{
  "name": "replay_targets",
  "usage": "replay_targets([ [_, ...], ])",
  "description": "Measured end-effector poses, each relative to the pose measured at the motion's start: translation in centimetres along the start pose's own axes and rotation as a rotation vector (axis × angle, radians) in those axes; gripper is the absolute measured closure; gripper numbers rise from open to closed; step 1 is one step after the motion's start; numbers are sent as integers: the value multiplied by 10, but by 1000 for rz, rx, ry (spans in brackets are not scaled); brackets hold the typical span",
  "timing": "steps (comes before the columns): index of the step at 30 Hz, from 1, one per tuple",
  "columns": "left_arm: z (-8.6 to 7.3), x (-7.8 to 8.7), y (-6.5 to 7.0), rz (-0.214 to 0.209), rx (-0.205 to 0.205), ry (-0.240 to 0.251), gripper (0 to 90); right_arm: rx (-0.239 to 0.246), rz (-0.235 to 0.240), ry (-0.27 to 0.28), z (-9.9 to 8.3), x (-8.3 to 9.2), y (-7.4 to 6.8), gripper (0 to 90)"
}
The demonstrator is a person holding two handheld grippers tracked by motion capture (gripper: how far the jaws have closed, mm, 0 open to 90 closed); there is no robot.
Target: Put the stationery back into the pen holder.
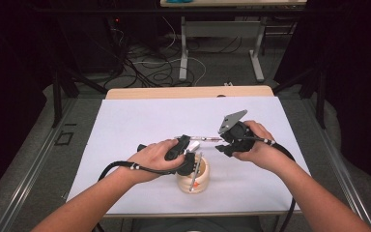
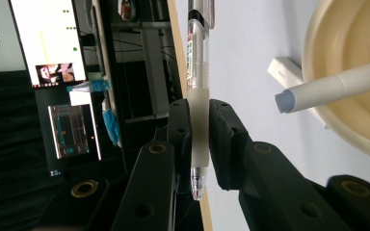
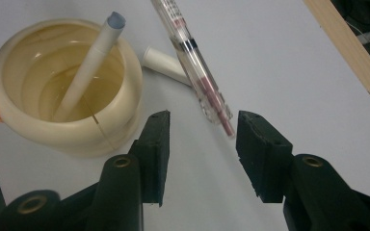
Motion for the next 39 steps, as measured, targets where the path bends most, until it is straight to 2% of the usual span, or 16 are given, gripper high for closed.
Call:
replay_targets([
  [2, 2, 1, 0, 4, -9, 0, 804, 14, -4, -2, 4, 0, -1, 575],
  [4, 3, 1, 2, -4, 4, 5, 804, 31, -13, -8, 7, 0, -1, 587],
  [5, 5, 1, 1, 11, -17, 9, 804, 40, -19, -9, 9, 0, -1, 591],
  [6, 5, 1, 2, 11, 3, 13, 804, 47, -23, -13, 10, -1, -1, 600],
  [9, 8, 2, 1, 18, -8, 21, 804, 64, -30, -31, 14, -1, -3, 612],
  [14, 12, 2, 2, 13, -21, 27, 804, 106, -22, -39, 22, -5, -7, 643],
  [16, 13, 3, 4, 13, -9, 21, 804, 115, -31, -49, 24, -6, -8, 649],
  [17, 15, 2, 4, 12, -18, 36, 804, 126, -32, -46, 26, -7, -9, 653],
  [18, 16, 2, 5, 9, -7, 50, 804, 137, -32, -49, 28, -8, -9, 655],
  [19, 17, 2, 4, 9, -23, 44, 804, 139, -30, -52, 29, -9, -11, 658],
  [20, 17, 3, 4, 10, -12, 46, 804, 149, -29, -53, 31, -10, -11, 663],
  [23, 18, 3, 3, 7, -16, 42, 804, 150, -25, -64, 34, -13, -14, 675],
  [24, 19, 4, 2, 12, -31, 39, 804, 142, -24, -68, 34, -14, -15, 682],
  [26, 20, 3, 4, 7, 1, 63, 804, 161, -26, -68, 37, -15, -15, 697],
  [29, 21, 3, 3, 9, -25, 51, 804, 160, -18, -75, 39, -16, -16, 715],
  [39, 20, 2, 6, -2, -8, 58, 804, 191, -23, -102, 41, -18, -17, 756],
])
Point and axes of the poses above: each handheld gripper's, and its own axes: x roughly backward along the jaws, z roughly out of its top, y roughly to its right, the point moved 5 cm from there along -x, roughly forward along the jaws, and after that the axes turned 13 degrees about -y, right-handed, at the moved point
